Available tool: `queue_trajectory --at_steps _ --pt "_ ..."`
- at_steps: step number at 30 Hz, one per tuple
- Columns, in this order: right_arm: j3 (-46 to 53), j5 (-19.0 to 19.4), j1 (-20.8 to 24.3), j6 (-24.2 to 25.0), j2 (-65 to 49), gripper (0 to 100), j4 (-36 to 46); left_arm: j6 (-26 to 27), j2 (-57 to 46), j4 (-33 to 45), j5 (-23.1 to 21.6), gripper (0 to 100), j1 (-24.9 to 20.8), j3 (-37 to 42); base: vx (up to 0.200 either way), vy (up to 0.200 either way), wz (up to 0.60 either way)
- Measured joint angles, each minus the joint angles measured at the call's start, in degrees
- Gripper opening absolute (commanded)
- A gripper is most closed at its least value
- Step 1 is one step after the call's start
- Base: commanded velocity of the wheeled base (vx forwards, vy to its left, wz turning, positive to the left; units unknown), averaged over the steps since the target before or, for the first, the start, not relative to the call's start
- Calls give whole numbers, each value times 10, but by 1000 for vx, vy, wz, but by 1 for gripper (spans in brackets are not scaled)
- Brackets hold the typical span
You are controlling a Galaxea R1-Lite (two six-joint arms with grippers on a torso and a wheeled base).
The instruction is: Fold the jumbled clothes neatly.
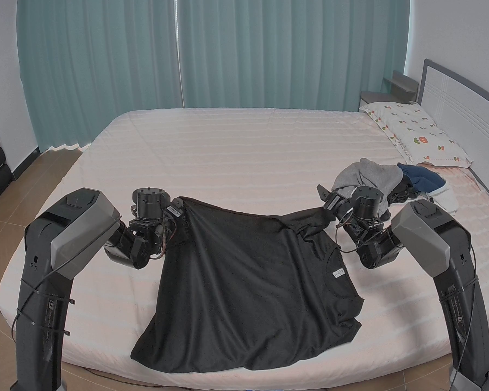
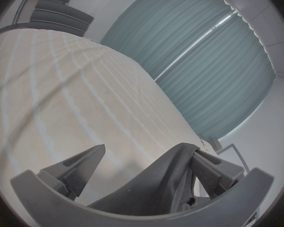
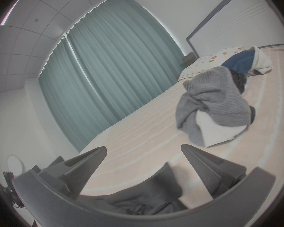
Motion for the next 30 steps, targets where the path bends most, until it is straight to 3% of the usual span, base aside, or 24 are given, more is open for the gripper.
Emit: queue_trajectory --at_steps 6,11,15,20,26,30 --pt "-19 -34 -23 6 19 100 -1 2 21 18 3 100 20 -17 0 0 0" --pt "-25 -40 -26 9 33 100 2 2 29 87 -3 100 27 -17 0 0 0" --pt "2 -31 -28 17 33 100 3 -8 26 153 -48 100 29 -18 0 0 0" --pt "61 -4 -36 63 9 100 7 -56 3 199 -115 100 36 -14 0 0 0" --pt "159 96 -49 113 -37 100 13 -81 -56 254 -178 100 58 3 0 0 0" --pt "195 127 -55 132 -49 100 11 -87 -99 311 -224 100 78 14 0 0 0"
